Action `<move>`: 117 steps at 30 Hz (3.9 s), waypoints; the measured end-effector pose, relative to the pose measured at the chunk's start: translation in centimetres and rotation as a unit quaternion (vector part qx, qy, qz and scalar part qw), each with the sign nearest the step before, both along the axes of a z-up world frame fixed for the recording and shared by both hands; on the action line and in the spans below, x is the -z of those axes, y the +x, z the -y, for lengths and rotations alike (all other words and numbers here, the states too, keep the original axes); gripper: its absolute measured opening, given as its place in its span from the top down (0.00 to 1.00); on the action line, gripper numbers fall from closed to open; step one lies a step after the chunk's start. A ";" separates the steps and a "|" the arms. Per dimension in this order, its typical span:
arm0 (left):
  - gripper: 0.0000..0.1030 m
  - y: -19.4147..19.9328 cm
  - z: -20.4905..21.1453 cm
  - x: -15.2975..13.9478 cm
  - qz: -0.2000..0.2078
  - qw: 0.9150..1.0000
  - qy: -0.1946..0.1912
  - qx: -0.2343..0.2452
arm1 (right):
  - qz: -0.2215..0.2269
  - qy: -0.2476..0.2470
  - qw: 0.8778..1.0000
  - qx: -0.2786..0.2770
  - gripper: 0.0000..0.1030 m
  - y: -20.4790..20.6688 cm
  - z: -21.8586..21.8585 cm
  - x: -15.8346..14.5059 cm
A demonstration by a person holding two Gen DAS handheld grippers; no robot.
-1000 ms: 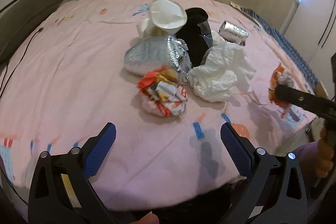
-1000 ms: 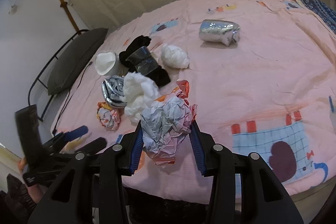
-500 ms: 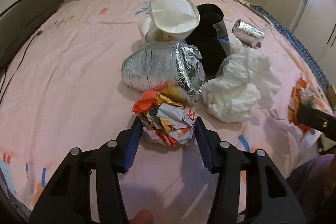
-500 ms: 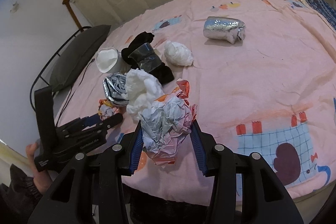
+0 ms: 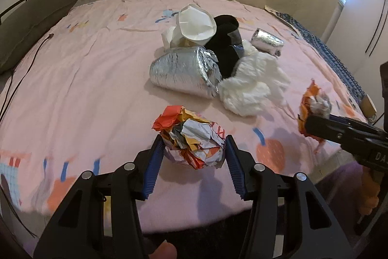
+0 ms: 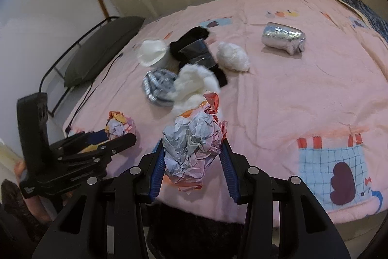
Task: Collect trash
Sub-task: 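Carry both wrappers to the black bin and open both tools to drop them, then reach the right tool to the white tissue pile and grasp it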
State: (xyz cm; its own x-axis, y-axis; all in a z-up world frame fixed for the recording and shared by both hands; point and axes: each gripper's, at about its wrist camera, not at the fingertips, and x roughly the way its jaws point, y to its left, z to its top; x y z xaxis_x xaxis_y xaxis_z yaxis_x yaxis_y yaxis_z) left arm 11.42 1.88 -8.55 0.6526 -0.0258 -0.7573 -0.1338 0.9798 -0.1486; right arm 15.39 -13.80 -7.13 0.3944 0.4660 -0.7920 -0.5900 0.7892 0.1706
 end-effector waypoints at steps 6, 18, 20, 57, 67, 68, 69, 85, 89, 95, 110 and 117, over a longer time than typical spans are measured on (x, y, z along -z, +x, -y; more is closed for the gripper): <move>0.50 -3.2 0.5 -0.4 0.002 1.000 -0.006 0.010 | 0.009 -0.010 1.000 -0.024 0.60 -2.9 0.1 -0.4; 0.50 -8.4 1.8 -0.9 0.003 0.997 -0.068 0.036 | 0.000 -0.025 0.999 -0.044 0.60 -8.2 1.2 -0.2; 0.50 -8.9 2.2 -1.0 0.002 0.997 -0.065 0.043 | -0.007 -0.020 0.999 -0.042 0.60 -9.0 1.8 -0.2; 0.06 -15.7 9.0 -0.7 -0.074 0.985 0.015 0.155 | 0.015 -0.068 0.997 -0.035 0.16 -16.8 4.4 -1.3; 0.06 -15.6 8.8 -0.7 -0.077 0.986 0.013 0.145 | 0.014 -0.062 0.998 -0.014 0.14 -16.2 4.8 -1.7; 0.06 -15.5 8.7 -0.7 -0.079 0.986 0.012 0.144 | 0.012 -0.058 0.998 -0.012 0.14 -16.0 4.8 -1.7; 0.06 -15.5 8.6 -0.6 -0.079 0.986 0.008 0.143 | 0.011 -0.057 0.998 -0.011 0.14 -15.8 4.8 -1.8; 0.06 -12.0 6.5 -0.9 -0.078 0.991 -0.010 0.111 | 0.019 -0.045 0.999 -0.013 0.14 -8.7 1.5 -1.3; 0.06 -9.8 5.2 -0.6 -0.078 0.993 -0.021 0.087 | 0.033 -0.042 0.999 -0.002 0.14 -5.3 0.2 -0.7; 0.05 -7.0 3.6 0.3 -0.099 0.993 -0.026 0.067 | 0.033 -0.062 0.998 -0.006 0.14 -2.3 -2.2 1.2; 0.05 -1.0 -1.8 -0.2 -0.058 0.997 -0.051 0.033 | 0.034 -0.095 0.995 0.003 0.15 4.3 -6.9 4.2; 0.06 -0.3 -3.8 0.2 -0.043 0.991 -0.124 0.003 | 0.022 -0.080 0.996 -0.016 0.59 5.8 -7.5 5.0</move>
